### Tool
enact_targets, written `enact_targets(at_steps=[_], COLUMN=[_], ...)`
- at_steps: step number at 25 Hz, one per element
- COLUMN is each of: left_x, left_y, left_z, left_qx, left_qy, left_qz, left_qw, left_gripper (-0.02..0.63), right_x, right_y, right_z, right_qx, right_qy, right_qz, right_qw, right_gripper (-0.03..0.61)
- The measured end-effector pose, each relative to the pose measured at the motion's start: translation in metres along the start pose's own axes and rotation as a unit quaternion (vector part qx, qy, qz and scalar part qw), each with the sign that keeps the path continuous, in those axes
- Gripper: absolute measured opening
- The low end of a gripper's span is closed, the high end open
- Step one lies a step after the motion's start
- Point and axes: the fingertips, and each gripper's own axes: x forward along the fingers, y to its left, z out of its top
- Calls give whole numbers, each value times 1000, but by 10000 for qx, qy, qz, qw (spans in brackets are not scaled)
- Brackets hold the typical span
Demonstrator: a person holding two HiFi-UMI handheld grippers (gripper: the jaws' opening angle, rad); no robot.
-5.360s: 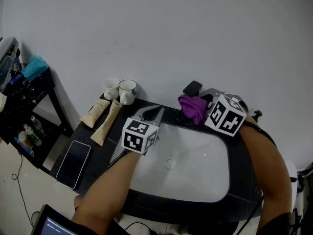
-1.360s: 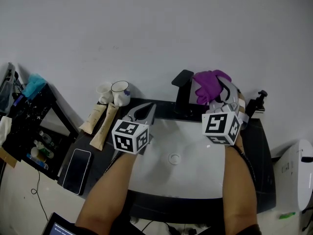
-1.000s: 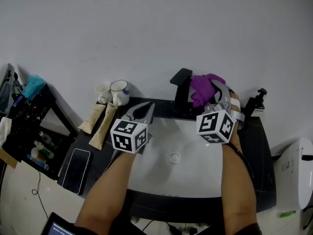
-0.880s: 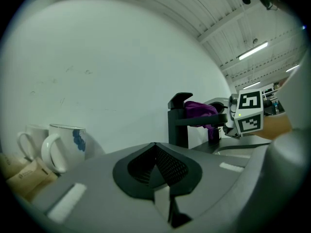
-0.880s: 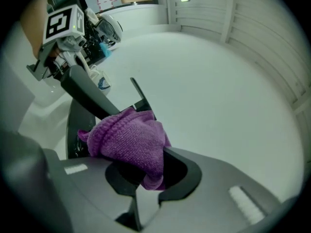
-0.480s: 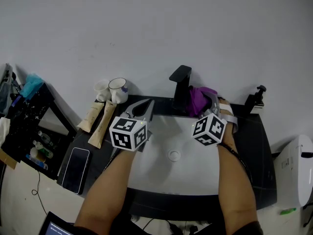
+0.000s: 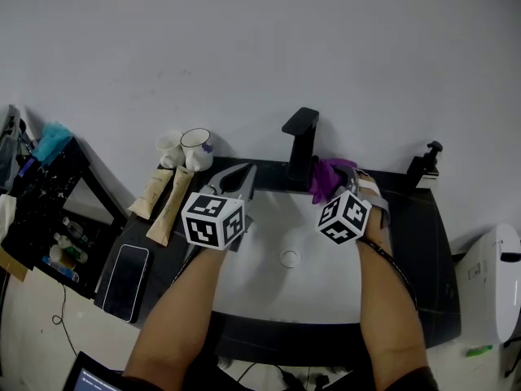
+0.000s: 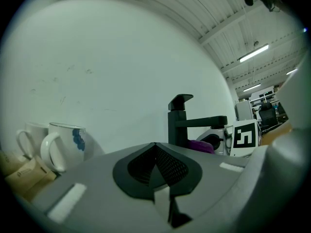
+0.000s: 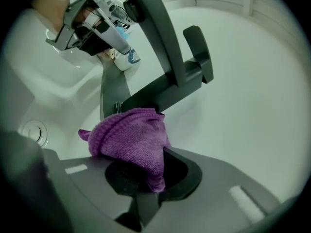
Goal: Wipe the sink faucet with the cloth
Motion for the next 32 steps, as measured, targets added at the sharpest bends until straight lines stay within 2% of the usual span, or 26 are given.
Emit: enact_targets(at_steps=[5, 7, 9, 10, 11, 12, 13, 15, 16, 17, 18, 19, 20, 21, 22, 24, 25, 26, 29, 32], left_x=[0, 0, -1, -2, -4, -6, -8, -15, -19, -23, -27, -31, -34, -36, -37, -41, -43, -45, -52, -57], left_y=[1, 2, 5, 8, 11, 15, 20, 34, 42, 49, 54, 58, 60, 60, 61, 66, 70, 74, 83, 86], left_z=[1, 2, 5, 6, 8, 11, 13, 18, 21, 25, 29, 33, 36, 40, 43, 46, 46, 47, 51, 53], left_qx=[-11, 5, 13, 6, -13, -41, -76, -158, -204, -248, -270, -232, -141, -62, -62, -325, -533, -752, -1232, -1468], left_qy=[-23, -46, -94, -133, -180, -232, -284, -393, -459, -535, -606, -654, -682, -712, -759, -890, -969, -1055, -1286, -1430], left_qz=[22, 42, 103, 148, 203, 277, 375, 644, 806, 965, 1103, 1207, 1274, 1307, 1311, 1278, 1253, 1225, 1169, 1175], left_qw=[10000, 10000, 9999, 9998, 9996, 9993, 9989, 9970, 9955, 9936, 9917, 9903, 9894, 9888, 9884, 9873, 9859, 9840, 9770, 9717], left_gripper=[17, 17, 17, 17, 17, 17, 17, 17, 17, 17, 17, 17, 17, 17, 17, 17, 17, 17, 17, 17], right_x=[-1, -4, -12, -17, -23, -28, -33, -43, -47, -51, -53, -55, -56, -57, -58, -59, -60, -61, -53, -42], right_y=[0, -4, -8, -8, -6, -2, 3, 14, 23, 34, 49, 65, 81, 92, 97, 88, 78, 65, 32, 6], right_z=[-1, 2, 11, 17, 21, 26, 31, 45, 53, 62, 70, 79, 89, 99, 109, 126, 132, 138, 153, 162], right_qx=[59, 334, 1195, 1935, 2840, 3833, 4824, 6453, 7006, 7399, 7660, 7814, 7877, 7864, 7788, 7549, 7454, 7387, 7259, 7255], right_qy=[26, 24, -101, -182, -247, -310, -397, -624, -703, -725, -691, -630, -586, -594, -678, -1056, -1314, -1572, -2057, -2199], right_qz=[-28, -107, -54, 116, 368, 664, 954, 1397, 1569, 1725, 1874, 2021, 2154, 2243, 2252, 1982, 1735, 1458, 695, 150], right_qw=[10000, 9994, 9928, 9809, 9578, 9207, 8699, 7485, 6925, 6462, 6110, 5870, 5742, 5725, 5816, 6162, 6302, 6390, 6526, 6520], right_gripper=[58, 58, 58, 58, 58, 58, 58, 58, 58, 58, 58, 58, 58, 58, 58, 58, 58, 58, 54, 54])
